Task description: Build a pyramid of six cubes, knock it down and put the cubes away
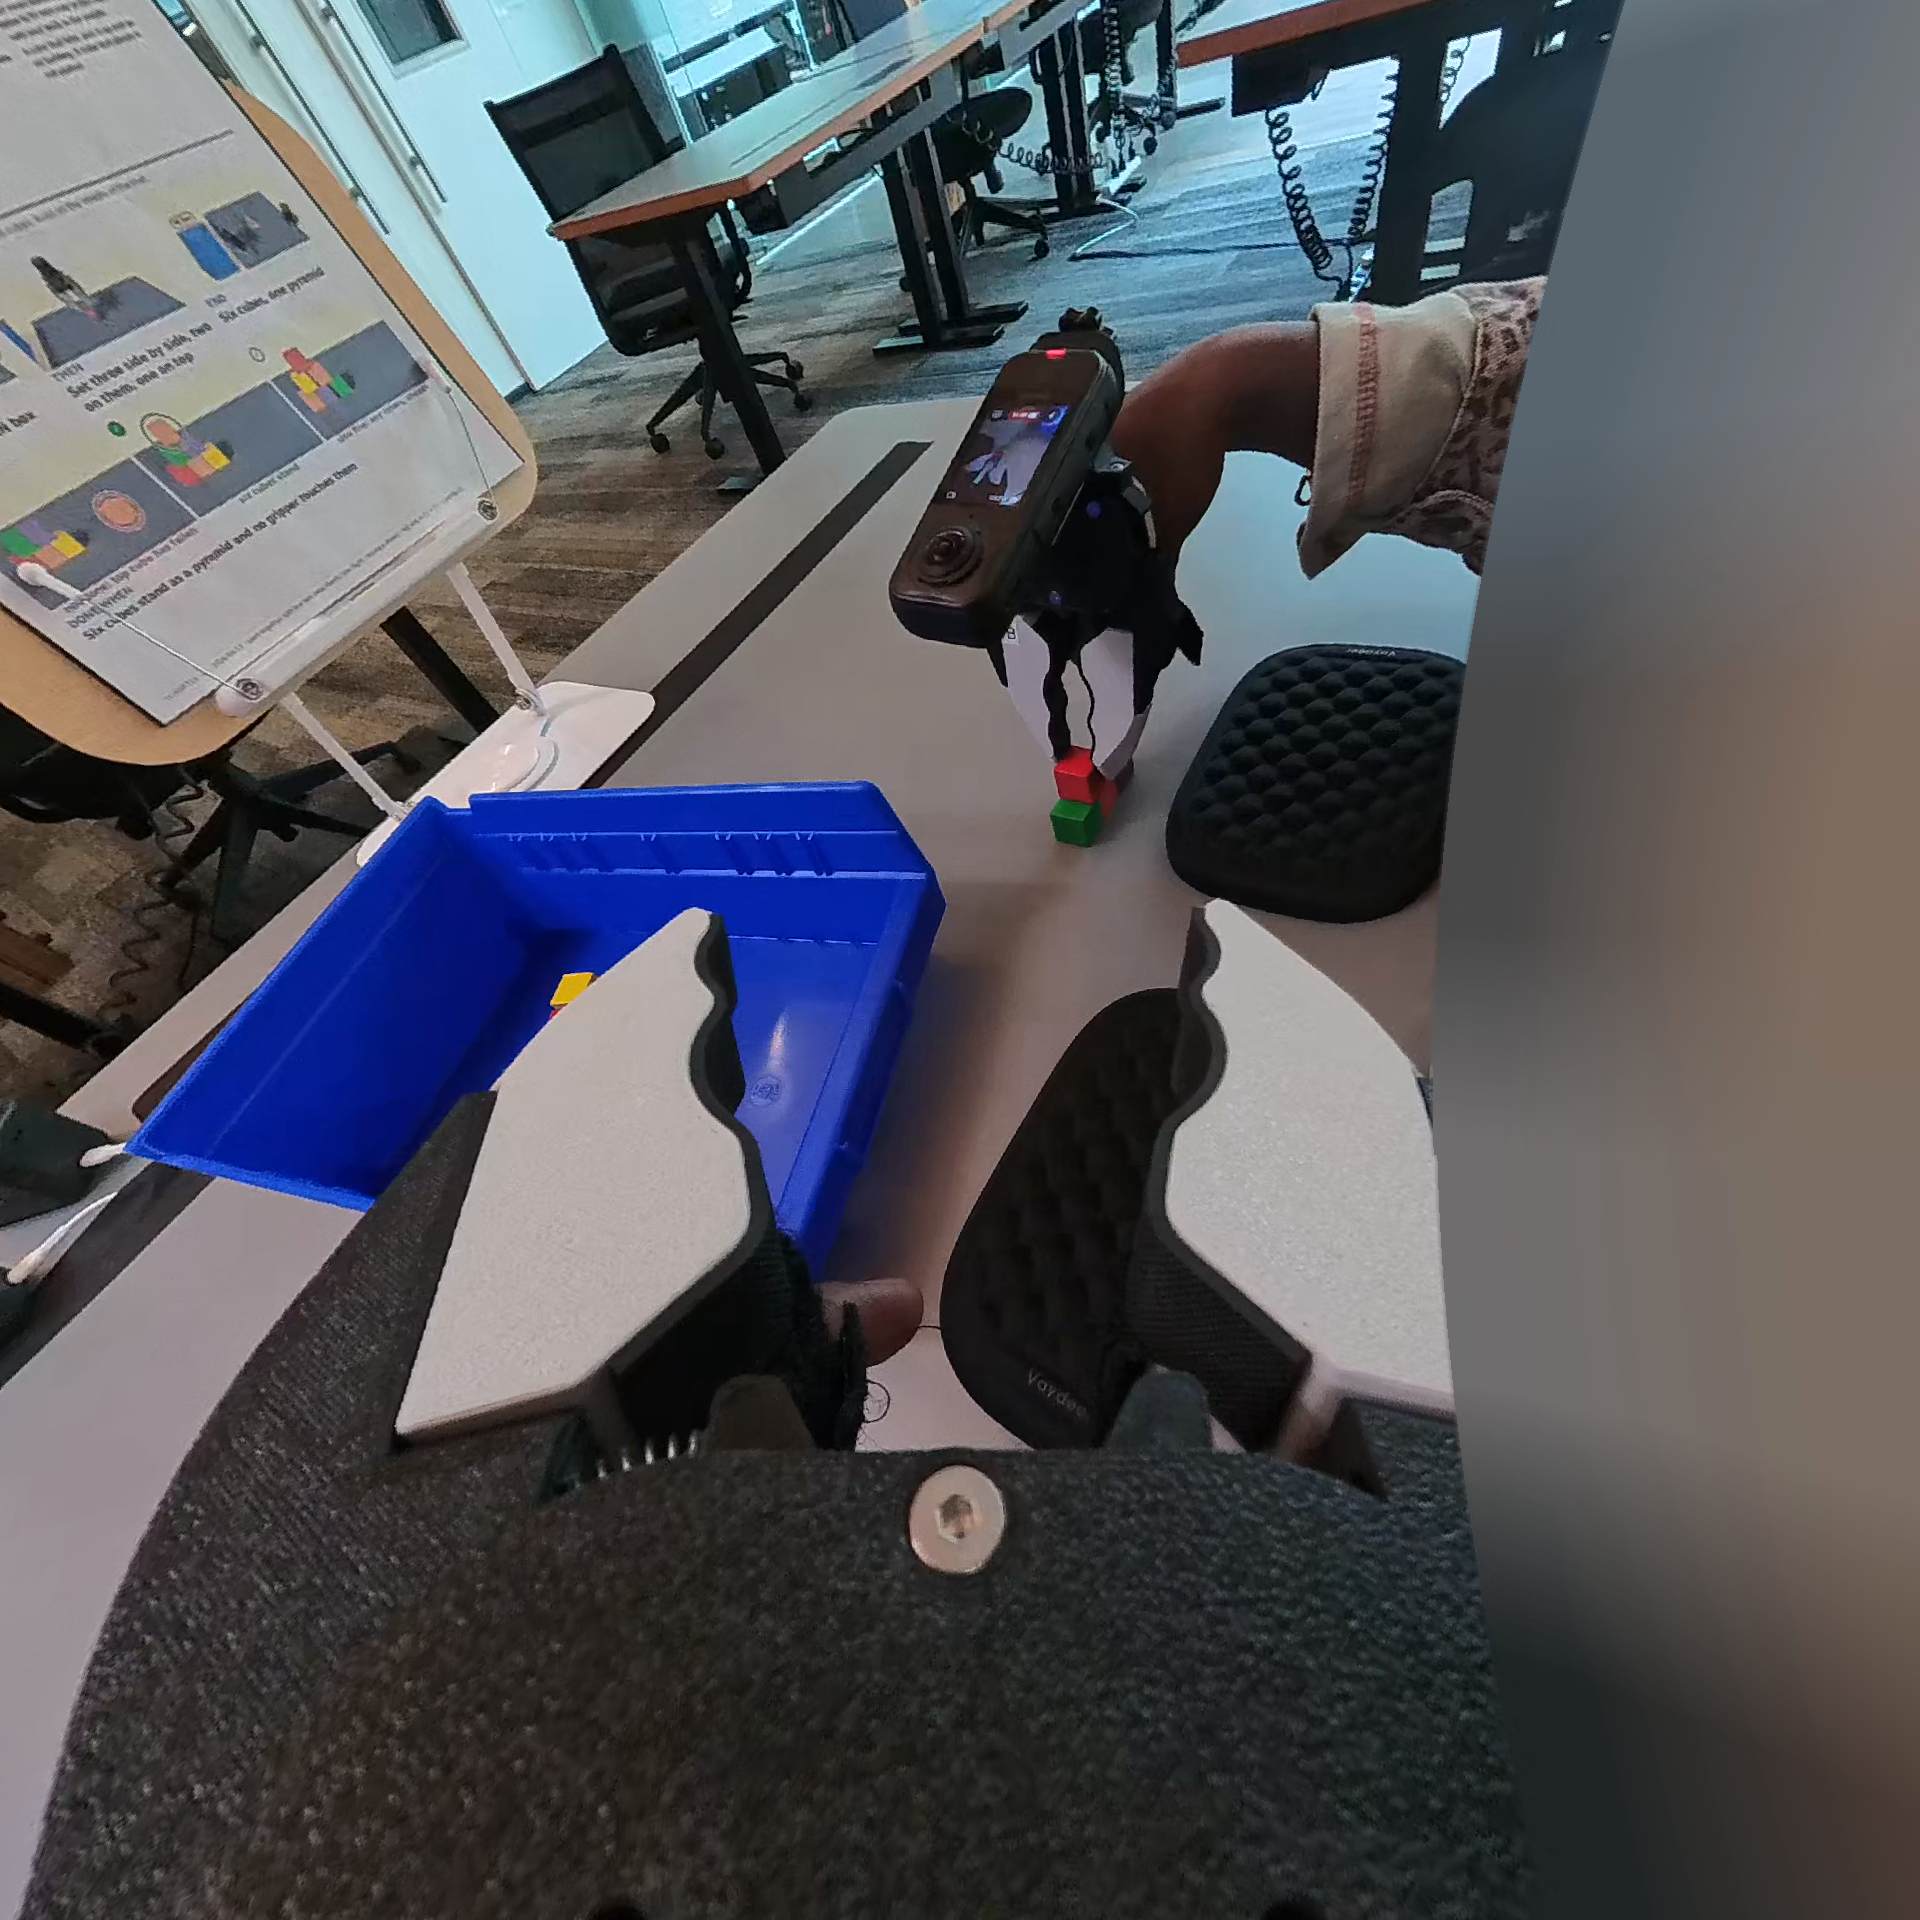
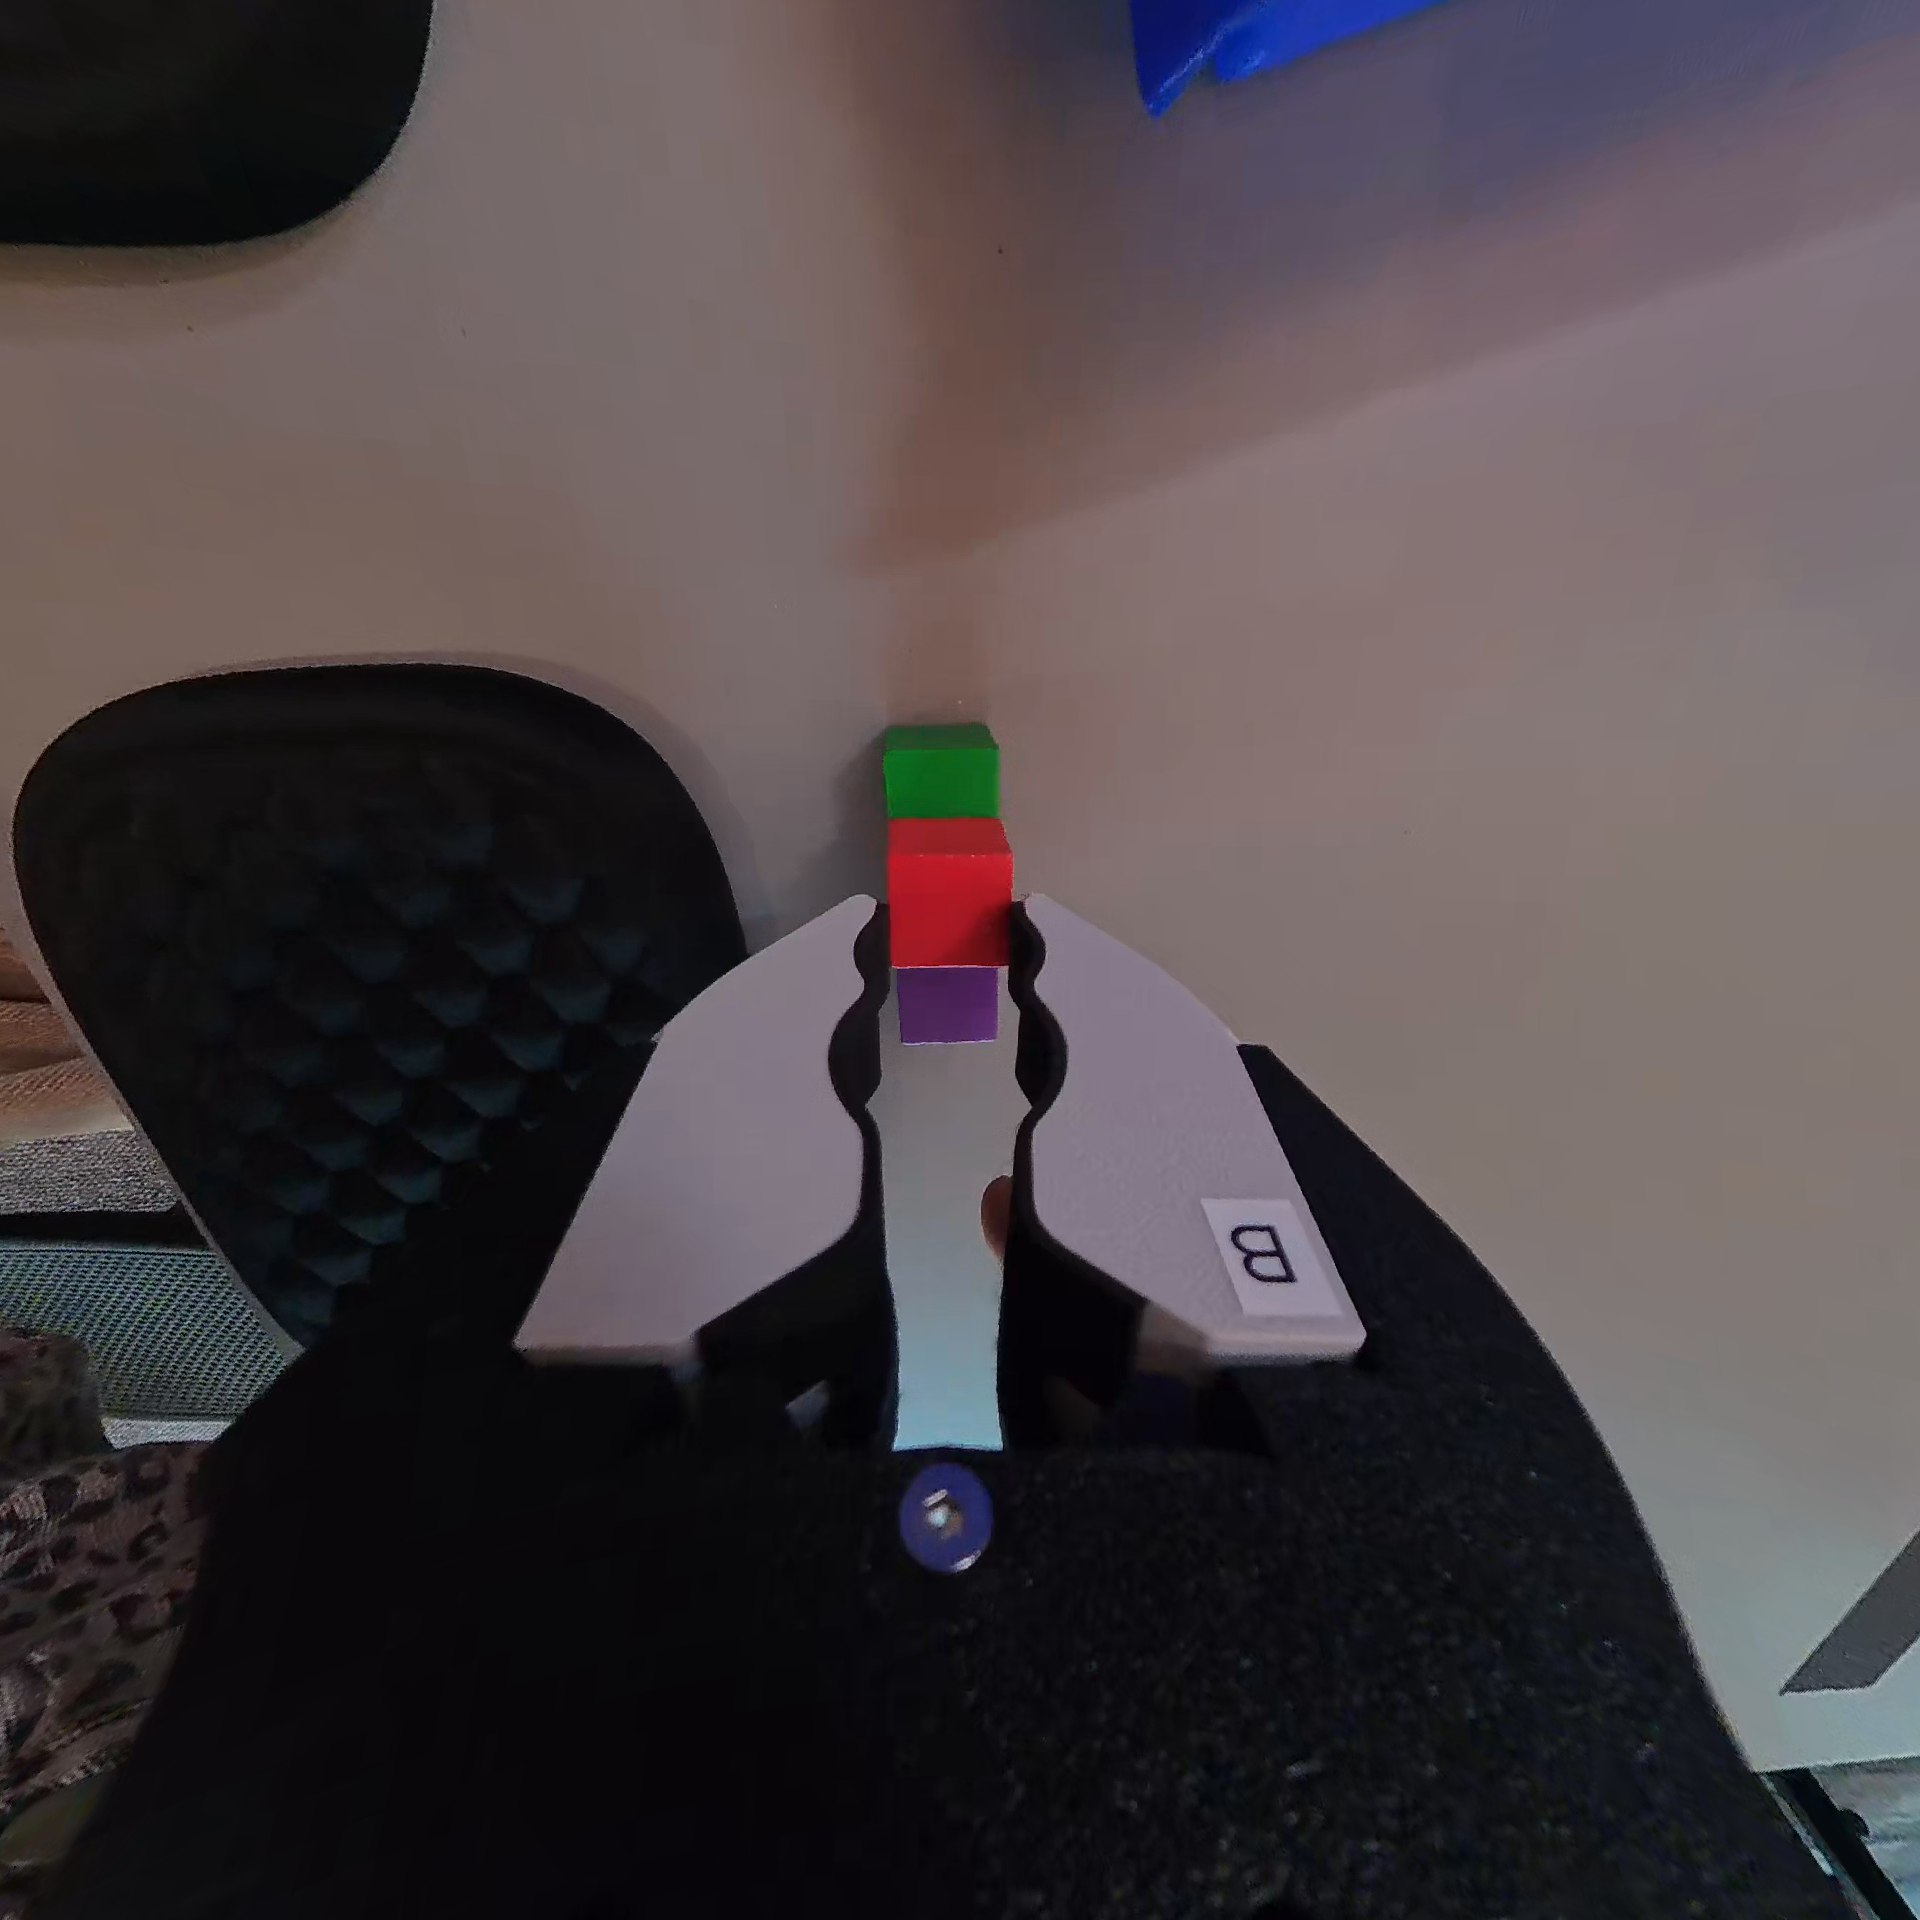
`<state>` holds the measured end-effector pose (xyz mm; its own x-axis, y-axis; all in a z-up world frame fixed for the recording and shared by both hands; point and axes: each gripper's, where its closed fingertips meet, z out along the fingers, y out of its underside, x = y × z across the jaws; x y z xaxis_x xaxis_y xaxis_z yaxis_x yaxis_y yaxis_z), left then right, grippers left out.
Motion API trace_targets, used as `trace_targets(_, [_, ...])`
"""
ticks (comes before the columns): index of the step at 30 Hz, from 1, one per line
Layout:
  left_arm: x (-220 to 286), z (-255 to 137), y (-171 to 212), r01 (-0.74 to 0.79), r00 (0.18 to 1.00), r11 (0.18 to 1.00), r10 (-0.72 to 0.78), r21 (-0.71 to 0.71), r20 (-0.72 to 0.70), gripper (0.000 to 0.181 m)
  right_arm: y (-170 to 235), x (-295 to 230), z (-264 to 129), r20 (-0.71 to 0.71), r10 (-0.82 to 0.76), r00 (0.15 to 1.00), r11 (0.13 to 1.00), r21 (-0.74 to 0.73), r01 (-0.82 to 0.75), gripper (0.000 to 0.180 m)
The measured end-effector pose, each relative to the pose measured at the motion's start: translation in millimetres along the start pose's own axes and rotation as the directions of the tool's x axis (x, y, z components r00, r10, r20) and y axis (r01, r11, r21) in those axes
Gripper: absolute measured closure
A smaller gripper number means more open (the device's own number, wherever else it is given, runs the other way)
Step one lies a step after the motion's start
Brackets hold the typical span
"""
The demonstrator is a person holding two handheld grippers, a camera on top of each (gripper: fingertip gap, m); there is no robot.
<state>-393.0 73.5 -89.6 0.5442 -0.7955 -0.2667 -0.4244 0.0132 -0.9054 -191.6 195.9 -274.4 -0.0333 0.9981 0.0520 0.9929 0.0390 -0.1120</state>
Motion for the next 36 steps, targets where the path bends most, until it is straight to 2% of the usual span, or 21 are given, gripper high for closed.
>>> trace_targets(36, [-1.1, -0.7, 3.3, -0.004, 1.0, 1.0, 0.004, -0.008, -0.002, 0.098, -6.6, -0.6, -6.0, 0.003, -0.006, 1.0, 0.998, 0.057, 0.006, 0.155])
